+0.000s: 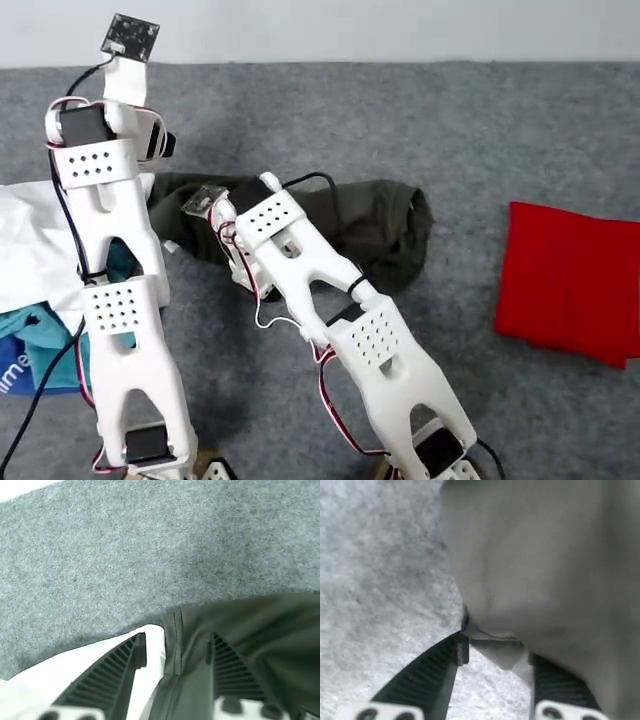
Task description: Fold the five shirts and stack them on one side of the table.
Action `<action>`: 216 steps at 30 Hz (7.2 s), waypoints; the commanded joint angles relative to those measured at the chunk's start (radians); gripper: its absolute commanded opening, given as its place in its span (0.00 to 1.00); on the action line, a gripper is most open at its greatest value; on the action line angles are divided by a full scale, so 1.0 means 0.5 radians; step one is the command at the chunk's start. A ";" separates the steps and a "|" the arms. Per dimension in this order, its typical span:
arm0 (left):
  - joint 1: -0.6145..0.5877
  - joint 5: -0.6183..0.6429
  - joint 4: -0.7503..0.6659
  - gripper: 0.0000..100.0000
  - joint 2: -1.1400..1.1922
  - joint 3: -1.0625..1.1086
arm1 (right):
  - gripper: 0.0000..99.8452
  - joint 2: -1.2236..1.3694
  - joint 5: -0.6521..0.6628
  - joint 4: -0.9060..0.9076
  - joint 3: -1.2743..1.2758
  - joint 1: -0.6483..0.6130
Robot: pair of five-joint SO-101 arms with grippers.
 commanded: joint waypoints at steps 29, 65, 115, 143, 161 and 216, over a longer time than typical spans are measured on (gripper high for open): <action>-0.006 0.015 0.046 0.20 -0.341 -0.002 | 0.01 -0.397 0.193 0.091 0.255 0.269; 0.359 -0.617 0.040 0.21 -1.955 2.757 | 0.01 -2.739 0.721 0.075 1.722 1.735; 0.546 -0.427 -0.126 0.01 -1.516 2.579 | 0.01 -2.920 0.660 0.078 1.712 1.735; 0.516 -0.206 -0.460 0.02 -3.237 2.008 | 0.01 -3.276 0.816 -0.183 0.273 1.745; 0.295 -0.411 -0.562 0.02 -3.646 2.008 | 0.01 -3.279 1.046 -0.968 -0.273 1.748; 0.276 -0.592 -2.679 0.02 -1.826 3.156 | 0.01 -1.873 1.590 -3.896 1.961 1.438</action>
